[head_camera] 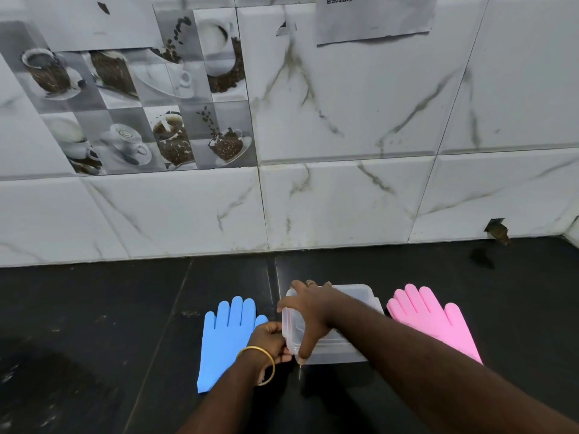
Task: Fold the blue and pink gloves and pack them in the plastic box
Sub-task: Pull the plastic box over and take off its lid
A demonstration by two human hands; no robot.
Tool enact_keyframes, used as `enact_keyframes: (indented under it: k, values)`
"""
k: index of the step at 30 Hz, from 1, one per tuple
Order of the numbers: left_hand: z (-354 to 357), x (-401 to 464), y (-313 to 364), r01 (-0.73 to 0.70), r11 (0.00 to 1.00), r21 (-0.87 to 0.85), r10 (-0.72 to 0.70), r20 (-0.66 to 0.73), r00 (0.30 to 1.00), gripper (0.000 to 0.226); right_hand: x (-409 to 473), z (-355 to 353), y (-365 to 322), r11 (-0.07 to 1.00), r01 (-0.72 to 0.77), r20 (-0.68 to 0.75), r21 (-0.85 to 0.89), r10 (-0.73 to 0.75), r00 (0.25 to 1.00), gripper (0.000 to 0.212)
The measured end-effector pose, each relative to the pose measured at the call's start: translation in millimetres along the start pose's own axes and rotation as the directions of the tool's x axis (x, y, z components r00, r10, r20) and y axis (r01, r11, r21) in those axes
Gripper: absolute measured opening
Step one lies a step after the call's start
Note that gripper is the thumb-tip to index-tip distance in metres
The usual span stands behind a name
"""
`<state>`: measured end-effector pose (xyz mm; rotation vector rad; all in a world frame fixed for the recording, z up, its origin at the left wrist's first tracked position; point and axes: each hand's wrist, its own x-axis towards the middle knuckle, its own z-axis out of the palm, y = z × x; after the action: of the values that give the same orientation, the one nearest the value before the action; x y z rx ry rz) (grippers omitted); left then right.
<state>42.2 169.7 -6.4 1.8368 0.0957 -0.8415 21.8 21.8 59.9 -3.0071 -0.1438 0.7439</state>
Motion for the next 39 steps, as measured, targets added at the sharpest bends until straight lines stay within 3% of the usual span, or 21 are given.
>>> enact_keyframes:
  k: [13,18,21,24,27,30,34,39]
  values:
    - [-1.4,-10.7,4.3,-0.020,1.000,-0.007,0.020,-0.046,0.999,0.010,-27.1,-21.5,10.5,0.993,0.044,-0.113,0.111,-0.031,0.993,0.107]
    - [-9.8,-23.8,12.9,-0.019,1.000,0.012,0.020,-0.100,0.995,0.047,-53.4,-49.2,34.9,0.986,0.087,-0.234,0.142,-0.052,0.971,0.107]
    - [-14.2,-29.3,17.1,-0.196,0.954,0.226,0.254,-0.268,0.929,0.049,-67.6,-74.9,52.2,0.965,0.137,-0.363,0.223,-0.049,0.931,0.109]
    - [-8.3,-36.2,34.5,-0.420,0.874,0.243,0.480,-0.301,0.824,0.042,-76.5,-100.3,59.9,0.916,0.252,-0.543,0.314,-0.045,0.839,0.109]
    - [2.2,-34.4,62.2,-0.458,0.886,0.080,0.464,-0.183,0.867,0.042,-78.8,-115.2,60.2,0.826,0.451,-0.780,0.339,-0.021,0.625,0.107]
    - [3.8,-27.5,92.1,-0.290,0.941,-0.172,0.289,-0.030,0.957,0.048,-76.9,-118.8,57.7,0.644,0.611,-0.860,0.460,0.151,0.488,0.105]
    - [-10.6,-15.8,118.8,-0.189,0.901,-0.391,0.238,0.082,0.968,0.036,-68.6,-104.9,69.8,0.413,0.694,-0.808,0.589,0.314,0.499,0.096]
    - [-21.3,9.9,125.3,-0.265,0.882,-0.389,0.262,-0.061,0.963,0.010,-54.7,-63.4,97.9,0.191,0.616,-0.616,0.764,0.499,0.609,0.093]
